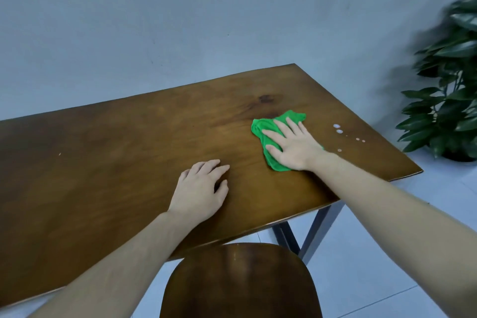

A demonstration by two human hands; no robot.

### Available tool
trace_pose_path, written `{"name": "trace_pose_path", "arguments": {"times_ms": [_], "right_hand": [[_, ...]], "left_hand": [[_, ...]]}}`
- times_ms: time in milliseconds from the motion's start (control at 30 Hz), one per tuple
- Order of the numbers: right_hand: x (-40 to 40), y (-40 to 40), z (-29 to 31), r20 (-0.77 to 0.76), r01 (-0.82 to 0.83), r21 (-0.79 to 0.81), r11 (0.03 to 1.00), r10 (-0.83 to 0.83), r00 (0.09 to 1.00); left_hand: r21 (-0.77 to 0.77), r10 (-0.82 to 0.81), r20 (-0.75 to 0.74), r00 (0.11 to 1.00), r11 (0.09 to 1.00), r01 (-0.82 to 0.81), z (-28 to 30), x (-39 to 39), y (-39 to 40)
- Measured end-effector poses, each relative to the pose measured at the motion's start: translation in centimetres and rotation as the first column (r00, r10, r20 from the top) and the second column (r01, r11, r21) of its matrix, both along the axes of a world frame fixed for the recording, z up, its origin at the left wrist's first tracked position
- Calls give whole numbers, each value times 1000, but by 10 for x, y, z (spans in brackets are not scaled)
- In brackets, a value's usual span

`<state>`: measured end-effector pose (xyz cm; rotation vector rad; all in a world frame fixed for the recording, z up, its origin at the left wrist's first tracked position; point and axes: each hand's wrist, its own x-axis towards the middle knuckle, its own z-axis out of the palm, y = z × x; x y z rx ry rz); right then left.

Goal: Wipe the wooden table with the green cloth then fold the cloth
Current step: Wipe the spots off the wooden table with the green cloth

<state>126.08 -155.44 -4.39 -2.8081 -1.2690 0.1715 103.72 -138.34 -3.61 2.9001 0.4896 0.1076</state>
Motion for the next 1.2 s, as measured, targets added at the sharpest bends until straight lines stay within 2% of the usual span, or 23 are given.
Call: {"name": "trace_pose_path", "arguments": {"times_ms": [133,267,433,533,600,667,800,933,1067,1200], "right_hand": [[-68,-35,-7,33,-109,53,993,107,994],[-98,-91,-10,86,-164,60,985,158,984],[-77,-157,-6,81,-7,38,999,3,997],[-77,-157,-3,47,91,-9,996,-90,995],[-82,-147,-1,56,112,22,993,-113,992],[-90,-136,0,41,86,68,994,-89,995],[-102,-123,-2,33,-100,118,988,97,995],[-83,-148,-11,92,-191,108,976,181,979],[-42,-190,-17,161,-151,95,984,135,978],[6,-197,-8,105,-155,26,988,151,983]], "left_hand": [[0,9,21,1000,1000,-9,0,-21,-20],[18,6,52,999,1000,-7,-3,-44,-43],[14,-5,37,999,1000,4,-3,-65,-70],[3,9,34,999,1000,-9,-3,-74,-81],[0,11,30,999,1000,-11,-1,-77,-86],[-1,12,26,1000,1000,-12,0,-79,-89],[18,15,26,1000,1000,-15,1,-75,-91],[38,8,25,1000,999,-9,-1,-53,-96],[42,-1,50,999,999,-1,-3,-12,-105],[41,11,63,998,999,-13,-5,41,-116]]}}
